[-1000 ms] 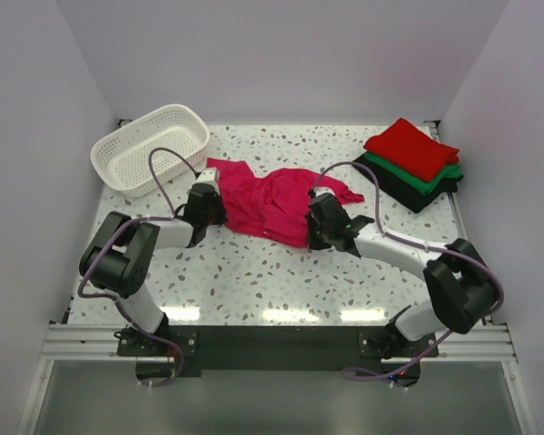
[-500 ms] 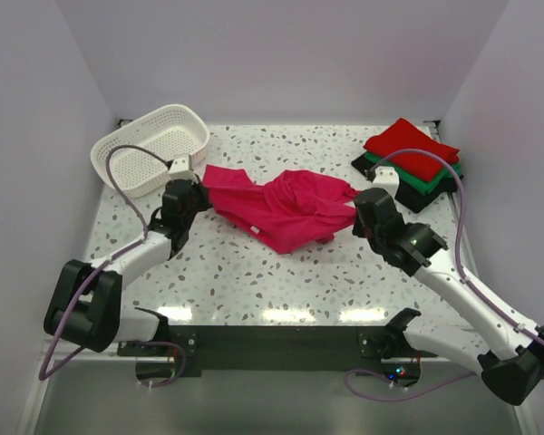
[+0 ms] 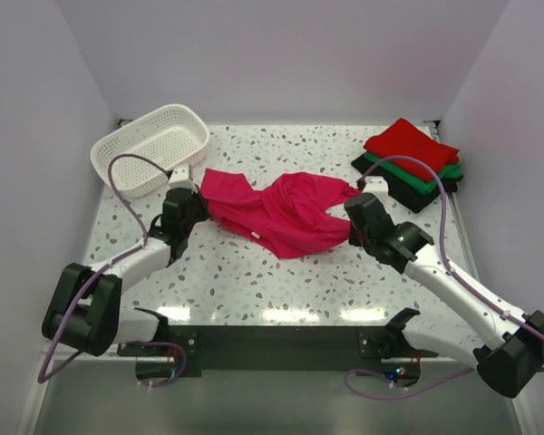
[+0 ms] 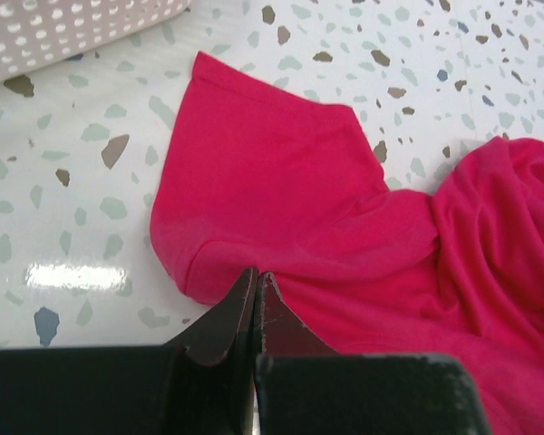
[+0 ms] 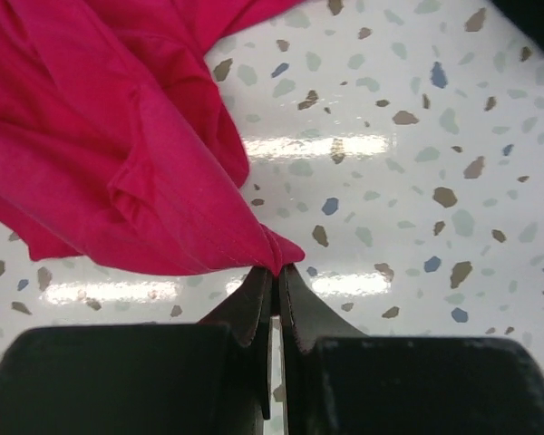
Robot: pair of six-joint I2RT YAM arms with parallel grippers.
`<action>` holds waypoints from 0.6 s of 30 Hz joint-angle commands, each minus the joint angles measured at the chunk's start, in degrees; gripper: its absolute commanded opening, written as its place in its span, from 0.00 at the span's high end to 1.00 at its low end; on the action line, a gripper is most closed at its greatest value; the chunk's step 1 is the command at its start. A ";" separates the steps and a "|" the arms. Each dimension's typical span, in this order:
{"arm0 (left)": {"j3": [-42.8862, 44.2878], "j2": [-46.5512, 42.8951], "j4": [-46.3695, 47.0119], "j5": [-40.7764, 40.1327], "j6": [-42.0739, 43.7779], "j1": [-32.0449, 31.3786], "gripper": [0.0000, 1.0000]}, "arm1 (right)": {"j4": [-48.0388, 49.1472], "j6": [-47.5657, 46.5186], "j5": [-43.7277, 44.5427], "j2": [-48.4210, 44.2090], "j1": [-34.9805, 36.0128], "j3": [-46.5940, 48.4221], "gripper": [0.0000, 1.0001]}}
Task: Fold and stack the t-shirts
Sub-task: Flatten the tshirt out
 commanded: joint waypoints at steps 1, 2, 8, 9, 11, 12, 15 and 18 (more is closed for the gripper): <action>8.38 2.13 1.33 -1.65 1.39 0.36 1.00 | 5.34 -0.84 -7.66 1.18 -0.08 -0.02 1.00; 10.06 2.84 1.24 -1.91 2.35 0.45 1.00 | 5.52 -0.85 -9.61 1.70 -0.08 -0.20 1.00; 28.14 14.69 -2.01 1.59 4.64 4.22 1.00 | 12.79 -0.67 -29.96 3.29 0.10 -5.11 1.00; 30.54 16.62 -2.36 2.38 4.64 4.75 1.00 | 14.13 -0.58 -32.63 3.38 0.27 -6.86 1.00; 36.87 22.25 -1.23 5.88 5.25 5.72 1.00 | 17.12 -1.11 -38.08 3.81 1.15 -8.10 1.00; 38.89 24.09 -0.70 7.12 5.52 5.98 1.00 | 17.74 -1.37 -41.50 4.08 1.85 -8.80 1.00; 47.85 31.21 -0.43 11.00 6.75 6.42 1.00 | 20.37 -4.09 -47.84 5.04 5.45 -9.42 1.00; 55.94 36.58 -3.06 11.00 7.19 6.60 1.00 | 24.76 -5.85 -56.54 5.66 7.57 -9.95 0.87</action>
